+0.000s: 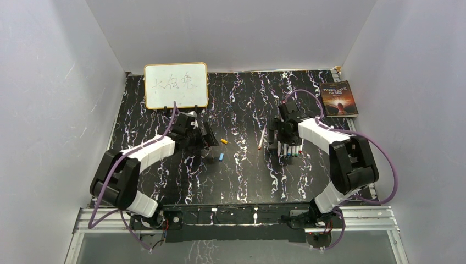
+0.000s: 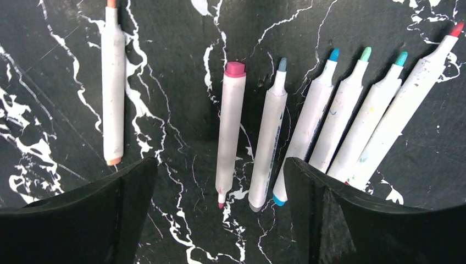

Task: Open the pen caps

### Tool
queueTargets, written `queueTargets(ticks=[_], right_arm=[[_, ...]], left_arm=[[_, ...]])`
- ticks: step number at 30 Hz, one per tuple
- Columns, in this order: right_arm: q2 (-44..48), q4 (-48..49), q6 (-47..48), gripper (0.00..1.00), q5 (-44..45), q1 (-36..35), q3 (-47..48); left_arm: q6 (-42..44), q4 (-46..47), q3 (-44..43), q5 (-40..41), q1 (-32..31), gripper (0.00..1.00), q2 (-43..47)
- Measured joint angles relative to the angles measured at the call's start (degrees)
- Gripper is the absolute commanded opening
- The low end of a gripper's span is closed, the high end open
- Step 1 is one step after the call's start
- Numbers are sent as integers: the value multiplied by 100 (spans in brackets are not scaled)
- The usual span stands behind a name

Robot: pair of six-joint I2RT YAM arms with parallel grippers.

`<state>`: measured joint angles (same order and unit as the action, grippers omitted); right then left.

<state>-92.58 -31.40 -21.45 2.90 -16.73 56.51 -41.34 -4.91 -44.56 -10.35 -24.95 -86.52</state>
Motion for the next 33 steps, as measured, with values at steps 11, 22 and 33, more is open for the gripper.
queueTargets(ticks=[11, 22, 33], right_arm=[[1335, 223, 24, 98, 109, 4, -236], [3709, 2470, 667, 98, 1405, 42, -2304], [3945, 4992, 1180, 98, 2435, 203, -3705]], left_arm=[[223, -723, 68, 1191, 0, 98, 1987], [1517, -22, 1091, 3235, 2, 98, 2677], [3703, 3213, 2723, 3685, 599, 98, 1537]])
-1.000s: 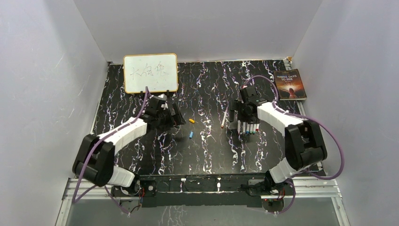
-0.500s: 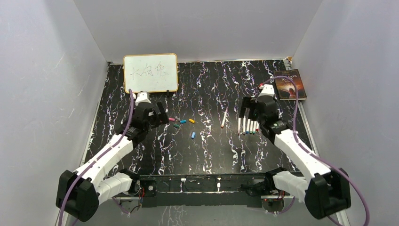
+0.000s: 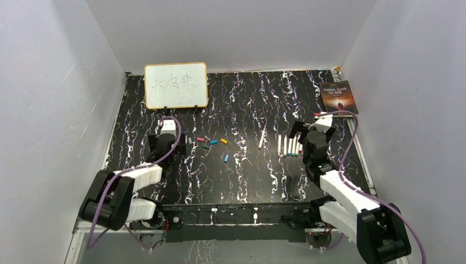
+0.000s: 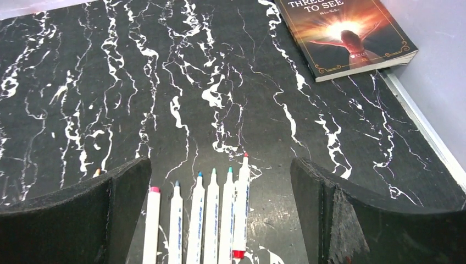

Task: Open the pen caps

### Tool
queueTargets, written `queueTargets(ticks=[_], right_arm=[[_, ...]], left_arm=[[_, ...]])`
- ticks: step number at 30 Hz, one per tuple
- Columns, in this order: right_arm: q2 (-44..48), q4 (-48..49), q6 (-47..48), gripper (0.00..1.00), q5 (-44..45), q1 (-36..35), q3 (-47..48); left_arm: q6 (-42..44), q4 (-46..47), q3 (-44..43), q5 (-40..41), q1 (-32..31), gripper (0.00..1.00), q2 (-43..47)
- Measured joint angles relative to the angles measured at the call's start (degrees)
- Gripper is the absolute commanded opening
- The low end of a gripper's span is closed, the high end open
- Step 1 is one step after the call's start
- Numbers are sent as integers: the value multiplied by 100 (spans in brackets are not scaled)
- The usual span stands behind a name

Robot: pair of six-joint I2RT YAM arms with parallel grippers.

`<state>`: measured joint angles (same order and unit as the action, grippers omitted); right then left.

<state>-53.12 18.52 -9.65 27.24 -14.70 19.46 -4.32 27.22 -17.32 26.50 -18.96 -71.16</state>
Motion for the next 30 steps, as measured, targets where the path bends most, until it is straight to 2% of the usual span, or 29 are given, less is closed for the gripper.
queueTargets(ticks=[7, 12, 18, 20, 23, 26, 30], right_arm=[[-1182, 1561, 164, 98, 149, 101, -603], [-2212, 2588, 184, 98, 225, 175, -719], [-2732, 3134, 216, 98, 299, 321, -719], [-2734, 3298, 225, 98, 280, 439, -719], [-2743, 3491, 225, 98, 280, 581, -719], [-2981, 4301, 269, 98, 203, 717, -916], [-3501, 4918, 448, 98, -214, 796, -1056]], left_arm=[[28, 1606, -52, -544, 920, 98, -1316], [4, 1895, -372, -1163, 1510, 98, -1794], [111, 2439, -105, -1456, 1644, 99, -1738], [251, 2994, 166, -1631, 1661, 98, -1784], [350, 3939, 380, -1862, 1705, 98, -2347], [380, 4129, 337, -2031, 1792, 99, -2457], [385, 4164, 323, -2146, 1882, 98, -2490]])
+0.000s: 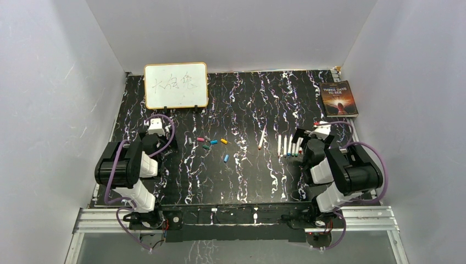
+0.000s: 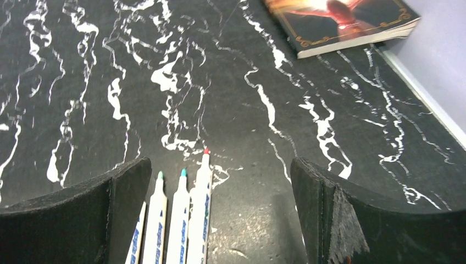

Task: Open the pen caps

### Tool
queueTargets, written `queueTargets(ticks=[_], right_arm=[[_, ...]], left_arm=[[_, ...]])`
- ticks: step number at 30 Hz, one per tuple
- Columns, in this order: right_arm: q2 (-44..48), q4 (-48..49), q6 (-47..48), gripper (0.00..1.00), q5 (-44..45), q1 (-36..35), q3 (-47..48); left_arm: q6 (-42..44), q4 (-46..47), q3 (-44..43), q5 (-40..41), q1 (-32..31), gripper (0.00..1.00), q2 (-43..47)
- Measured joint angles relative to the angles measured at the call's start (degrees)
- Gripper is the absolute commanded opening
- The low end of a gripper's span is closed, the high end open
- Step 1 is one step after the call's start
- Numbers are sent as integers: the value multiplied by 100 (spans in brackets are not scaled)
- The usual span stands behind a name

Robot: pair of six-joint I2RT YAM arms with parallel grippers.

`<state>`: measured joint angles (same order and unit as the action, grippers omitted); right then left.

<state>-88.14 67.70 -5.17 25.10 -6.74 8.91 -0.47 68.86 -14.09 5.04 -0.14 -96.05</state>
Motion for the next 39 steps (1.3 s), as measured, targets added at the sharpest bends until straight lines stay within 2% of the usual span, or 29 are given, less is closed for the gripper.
queueTargets(ticks=[2, 9, 39], right_arm=[[-249, 258, 85, 98, -168, 0, -55], [-297, 208, 299, 98, -708, 2, 168], [-299, 149, 363, 98, -857, 2, 181]], left_arm=[[0, 0, -7, -24, 7, 98, -2], [0, 26, -7, -87, 7, 98, -11], [0, 15, -17, -125, 7, 98, -11]])
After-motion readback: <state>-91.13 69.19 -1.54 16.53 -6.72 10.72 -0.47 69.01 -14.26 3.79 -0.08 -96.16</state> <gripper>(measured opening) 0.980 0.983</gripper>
